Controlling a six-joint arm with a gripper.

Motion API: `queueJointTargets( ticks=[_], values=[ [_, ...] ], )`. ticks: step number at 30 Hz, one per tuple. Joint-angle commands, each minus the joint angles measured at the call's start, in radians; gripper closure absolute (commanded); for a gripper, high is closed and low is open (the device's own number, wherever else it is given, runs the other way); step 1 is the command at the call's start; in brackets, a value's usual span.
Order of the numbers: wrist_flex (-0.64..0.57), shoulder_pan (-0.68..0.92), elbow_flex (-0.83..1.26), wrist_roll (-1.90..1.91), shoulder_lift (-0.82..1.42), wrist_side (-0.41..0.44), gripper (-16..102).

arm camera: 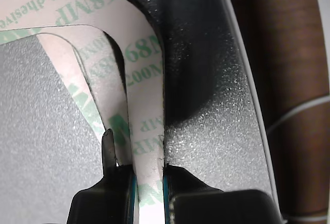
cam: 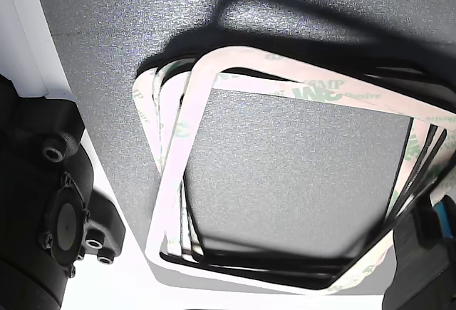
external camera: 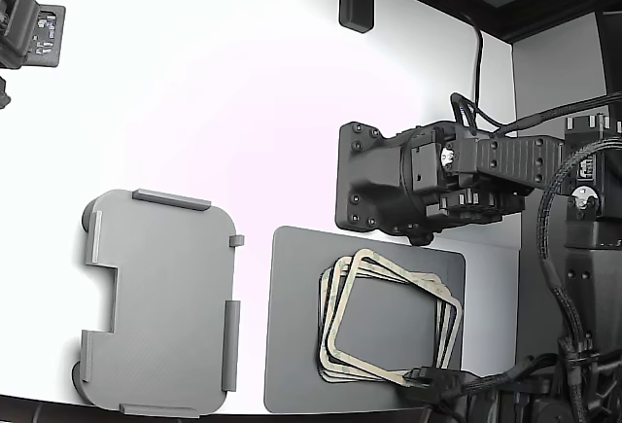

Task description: Grab top frame and put it into gray box.

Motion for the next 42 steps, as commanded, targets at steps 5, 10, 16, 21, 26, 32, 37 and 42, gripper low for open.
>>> queueJointTargets(
  ticks=[5, 10, 16, 21, 26, 32, 37, 42],
  values=[
    [0.043, -0.009, -0.098, -0.044, 0.032, 0.009, 97],
    [0.097, -0.031, -0.195, -0.048, 0.028, 0.018, 97],
    [0.133, -0.164, -0.347, 0.095, 0.046, -0.005, 97],
    [0.135, -0.285, -0.46, 0.213, 0.075, 0.049, 97],
    [0.13, -0.354, -0.506, 0.422, 0.117, 0.133, 97],
    [0.137, -0.396, -0.489, 0.71, 0.158, 0.279, 97],
    [0.135, -0.477, -0.391, 1.083, 0.242, 0.327, 97],
    [0.137, -0.565, -0.302, 1.387, 0.344, 0.456, 97]
  ],
)
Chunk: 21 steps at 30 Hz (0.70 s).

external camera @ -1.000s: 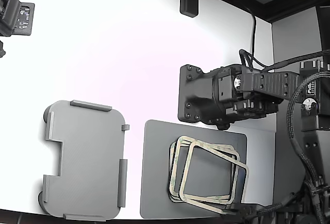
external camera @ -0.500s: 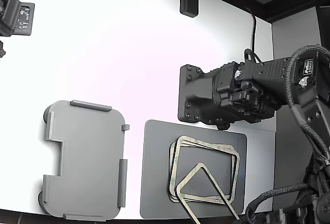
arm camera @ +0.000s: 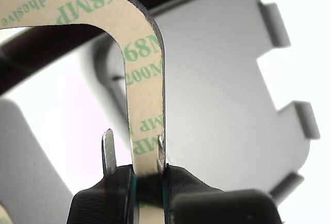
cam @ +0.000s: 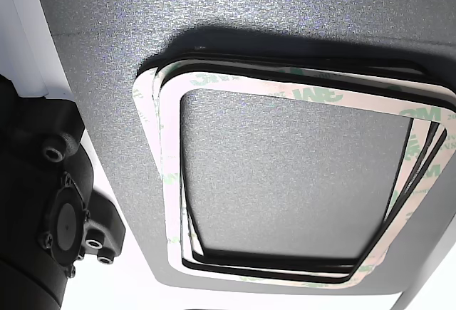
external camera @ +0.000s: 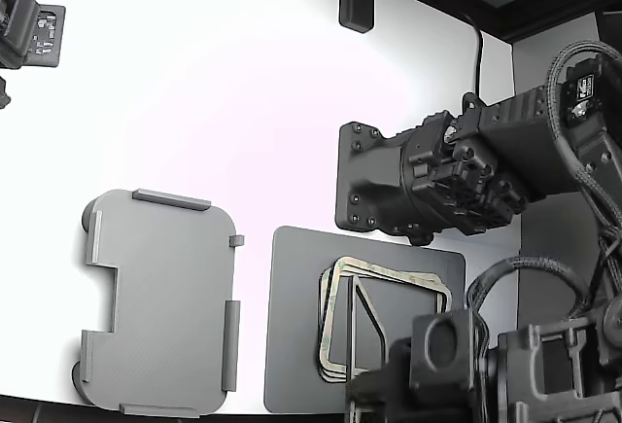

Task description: Grab top frame and put it into gray box.

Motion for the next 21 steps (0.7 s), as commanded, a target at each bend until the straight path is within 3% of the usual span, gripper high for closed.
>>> queueJointTargets(
  ticks=[1, 4, 8, 13, 16, 21],
  values=[
    [0.009, -0.08, 0.026, 0.31, 0.077, 0.046, 97],
    [0.011, -0.152, 0.094, 0.428, 0.12, 0.091, 97],
    [0.009, -0.279, 0.121, 0.603, 0.135, 0.075, 99],
    [0.009, -0.434, 0.11, 0.761, 0.115, 0.046, 98],
    [0.009, -0.523, 0.071, 0.755, 0.078, -0.063, 98],
    [0.009, -0.558, 0.046, 1.078, 0.041, -0.06, 98]
  ],
)
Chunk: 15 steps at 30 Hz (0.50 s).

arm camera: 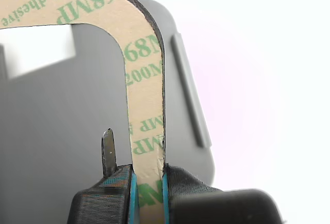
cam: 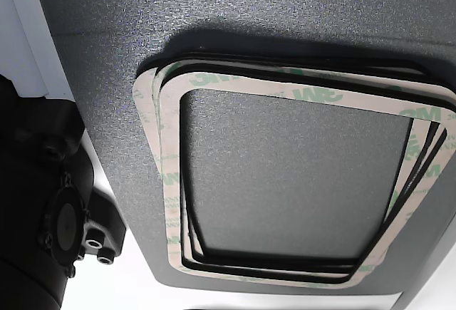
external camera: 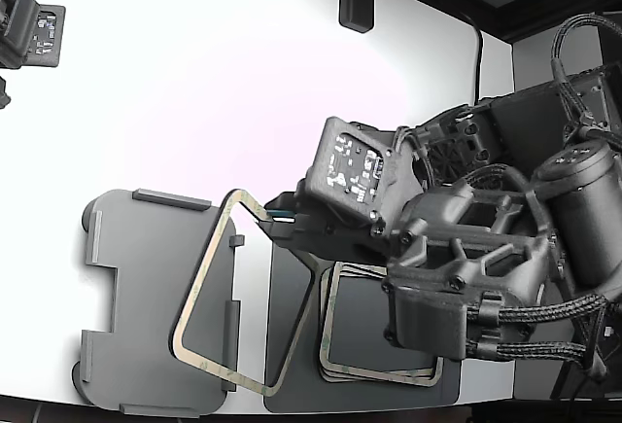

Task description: Grab top frame and put it into gray box.

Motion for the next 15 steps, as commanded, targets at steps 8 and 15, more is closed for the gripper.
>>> queueJointTargets(
  ticks=[8, 15],
  values=[
    [0.009, -0.048, -0.048, 0.934, -0.081, -0.081, 98],
    [0.009, -0.075, -0.032, 1.186, -0.132, -0.218, 98]
  ],
)
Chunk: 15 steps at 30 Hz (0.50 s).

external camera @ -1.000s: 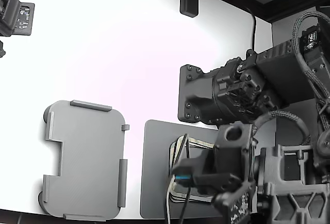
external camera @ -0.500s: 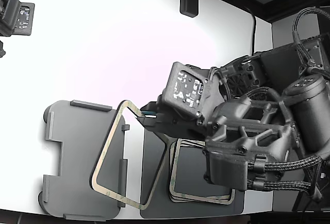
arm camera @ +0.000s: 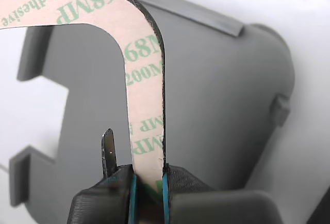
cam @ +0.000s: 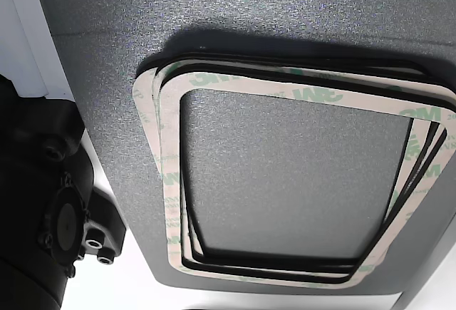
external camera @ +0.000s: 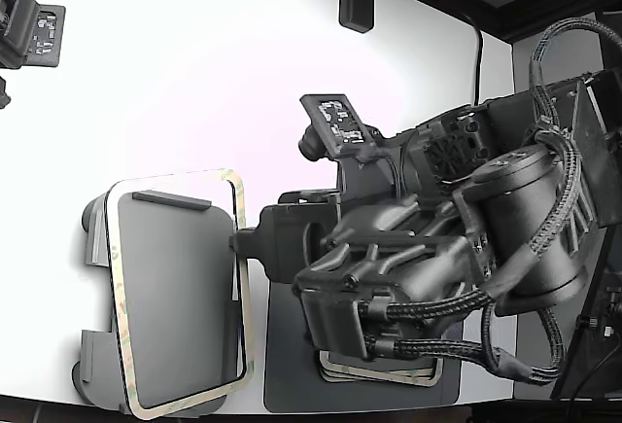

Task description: Grab top frame and put it into gray box.

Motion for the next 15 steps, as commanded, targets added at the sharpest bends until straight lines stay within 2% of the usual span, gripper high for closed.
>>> queueJointTargets(
  ticks=[1, 6, 15],
  values=[
    [0.009, -0.018, -0.015, 0.184, 0.0, -0.034, 98],
    [0.009, -0.026, -0.048, 0.262, -0.058, -0.115, 98],
    [-0.006, -0.021, -0.008, 0.238, -0.075, -0.16, 98]
  ],
)
